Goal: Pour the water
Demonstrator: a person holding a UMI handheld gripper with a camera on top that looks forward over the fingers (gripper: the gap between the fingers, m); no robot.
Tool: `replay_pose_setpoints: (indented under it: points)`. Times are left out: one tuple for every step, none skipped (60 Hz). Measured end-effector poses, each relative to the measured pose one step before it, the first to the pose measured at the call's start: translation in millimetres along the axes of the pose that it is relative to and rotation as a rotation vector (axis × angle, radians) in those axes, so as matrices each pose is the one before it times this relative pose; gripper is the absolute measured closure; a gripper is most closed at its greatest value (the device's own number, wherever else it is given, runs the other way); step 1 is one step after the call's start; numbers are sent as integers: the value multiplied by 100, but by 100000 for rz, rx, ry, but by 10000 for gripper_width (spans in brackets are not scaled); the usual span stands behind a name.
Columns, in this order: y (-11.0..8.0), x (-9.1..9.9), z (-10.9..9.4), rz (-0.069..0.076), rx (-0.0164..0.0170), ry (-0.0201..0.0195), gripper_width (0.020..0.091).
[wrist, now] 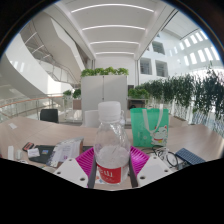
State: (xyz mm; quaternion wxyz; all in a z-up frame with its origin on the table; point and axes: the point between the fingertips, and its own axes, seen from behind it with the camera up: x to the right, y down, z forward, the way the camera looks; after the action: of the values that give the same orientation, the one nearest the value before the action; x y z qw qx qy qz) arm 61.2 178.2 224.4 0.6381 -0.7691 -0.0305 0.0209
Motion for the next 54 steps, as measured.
replay_pose_setpoints:
  points:
    - [610,320,-274,620,81,486,608]
    - [803,538,-285,76,46,492,608]
    - [1641,1457,363,1114,-293,763,608]
    - [1241,478,784,-854,-823,-125,604]
    - [1136,333,-27,-72,-1097,-484,604]
    - [1109,208,-26,524,-1348,-720,608]
    - [1057,53,-8,597,-1297,-1107,609]
    - [925,-69,-26,361,-1127,-1437,609]
    - [1126,445,484,-72,-867,-1214,607]
    - [842,-262,405,-1184,-1131,-2114,607]
    - [557,353,308,-178,-373,-478,607]
    - [487,115,557,-570,-1787,-818,608]
    - [476,29,510,-570,-1242,-803,609]
    - [376,-9,407,-839,-883,-777,608]
    - [406,-400,-776,-836,872,-1398,608]
    - [220,-121,124,-1018,126,-954,608]
    - [1039,-106,-92,-510,708,-1010,608]
    - [-364,-500,-111,-354,-1101,-563,608]
    - [124,-212,33,-35,-459,-696,607]
    - [212,-231,44,262,-530,-793,606]
    - [278,-210,26,528,-611,-894,605]
    - [358,-146,53,652,-662,-693,604]
    - [439,-68,74,767,-932,-305,605]
    - [1147,212,76,579,-829,-406,602]
    - [690,-203,141,762,-2255,155,600]
    - [777,-129,-7,412,-2112,-181,594]
    - [-435,-71,-103,489,2275,-191,595]
    - [-117,63,9,424,1072,125,597]
    - [305,0,-44,414,-838,-102,595]
    - [12,-76,-52,579,14,-443,596]
    - [30,3,-65,234,41,-141,596]
    - [97,253,265,136,-457,-233,596]
    - [15,-10,-311,100,-31,-109,596]
    - [38,-28,-102,92,7,38,595]
    - [-32,-15,-56,96,268,42,593]
    - [-15,1,-16,-92,173,209,579]
    - [18,-8,-16,-190,-63,233,583]
    - [-154,67,205,-227,-234,77,581]
    - [25,-15,-36,-405,-198,337,576]
    - [36,59,-57,-299,-717,447,567]
    - [109,53,-73,-263,-853,622,556]
    - [189,23,-95,-184,-1252,688,539]
    - [282,55,-154,-71,-1746,786,515]
    - [349,20,-185,-55,-1955,600,483]
    - [336,-61,-239,-167,-1923,177,440]
    - [300,-42,-326,-149,-1800,206,390]
    - [273,32,-286,-100,-979,124,332]
    - [232,-21,-427,188,-1365,525,274]
    - [168,45,-474,388,-948,846,248]
    - [96,53,-513,639,-533,973,252]
    - [27,109,-642,624,-317,1166,260]
    - [65,-10,-613,761,-116,971,268]
    - [45,-35,-730,784,-144,894,269]
    - [40,-33,-822,800,-102,1013,269]
